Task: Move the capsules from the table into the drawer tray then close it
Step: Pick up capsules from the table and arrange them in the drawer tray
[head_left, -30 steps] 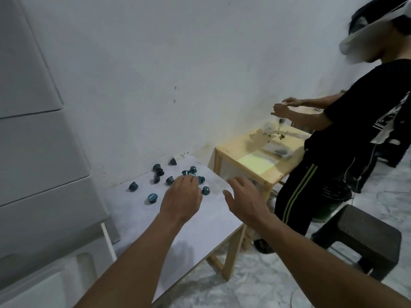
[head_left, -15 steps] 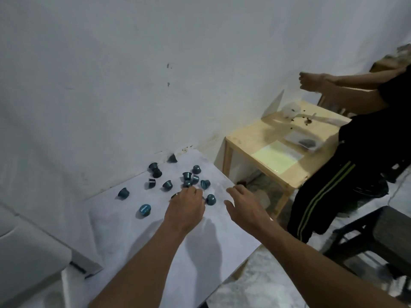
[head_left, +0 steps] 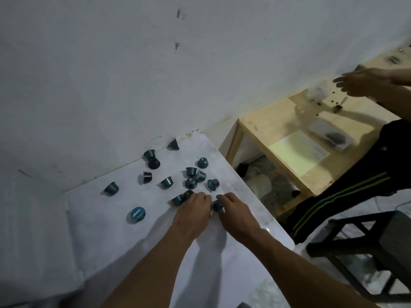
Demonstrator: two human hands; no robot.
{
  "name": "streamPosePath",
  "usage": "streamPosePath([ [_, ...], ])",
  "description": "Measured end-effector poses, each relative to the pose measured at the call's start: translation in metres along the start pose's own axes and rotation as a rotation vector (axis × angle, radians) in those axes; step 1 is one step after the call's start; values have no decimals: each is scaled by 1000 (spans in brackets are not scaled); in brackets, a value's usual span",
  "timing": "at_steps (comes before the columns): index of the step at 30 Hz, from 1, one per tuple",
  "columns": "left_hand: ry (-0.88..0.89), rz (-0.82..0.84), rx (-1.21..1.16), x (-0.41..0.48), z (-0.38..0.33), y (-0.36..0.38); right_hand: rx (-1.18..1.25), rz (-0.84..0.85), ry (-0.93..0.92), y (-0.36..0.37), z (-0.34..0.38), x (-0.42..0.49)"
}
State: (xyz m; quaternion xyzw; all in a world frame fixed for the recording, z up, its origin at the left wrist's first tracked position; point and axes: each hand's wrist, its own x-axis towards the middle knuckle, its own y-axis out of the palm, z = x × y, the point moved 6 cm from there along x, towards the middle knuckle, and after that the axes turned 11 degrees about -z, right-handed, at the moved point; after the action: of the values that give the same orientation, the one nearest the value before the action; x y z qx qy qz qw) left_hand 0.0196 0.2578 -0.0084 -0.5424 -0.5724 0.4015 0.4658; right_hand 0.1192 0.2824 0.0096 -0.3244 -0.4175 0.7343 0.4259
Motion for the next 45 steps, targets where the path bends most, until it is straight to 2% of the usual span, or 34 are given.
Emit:
streamPosePath([
  [9, -70, 139, -37, 4, 10, 39, -11, 91, -17, 23, -22, 11],
  [12, -175, 97, -98, 10, 8, 30, -12, 110, -34, 23, -28, 15],
  [16, -230, 43, -182, 7, -1, 24, 7, 137, -34, 19, -34, 22],
  [21, -441, 19, -234, -3, -3, 24, 22, 187, -108, 12, -42, 24],
  [25, -659, -60, -241, -12, -10, 18, 16, 210, -177, 5, -50, 29],
  [29, -793, -166, -248, -22, -25, 10, 38, 198, -257, -7, -53, 30],
  [33, -892, -329, -223, -35, -40, -11, -10, 191, -424, -14, -46, 27],
  [40, -1067, -595, -182, -90, -49, -65, 41, 124, -678, -36, 5, 3],
  [45, -1119, -685, -187, -145, -49, -97, 134, 121, -788, -46, 54, -36],
])
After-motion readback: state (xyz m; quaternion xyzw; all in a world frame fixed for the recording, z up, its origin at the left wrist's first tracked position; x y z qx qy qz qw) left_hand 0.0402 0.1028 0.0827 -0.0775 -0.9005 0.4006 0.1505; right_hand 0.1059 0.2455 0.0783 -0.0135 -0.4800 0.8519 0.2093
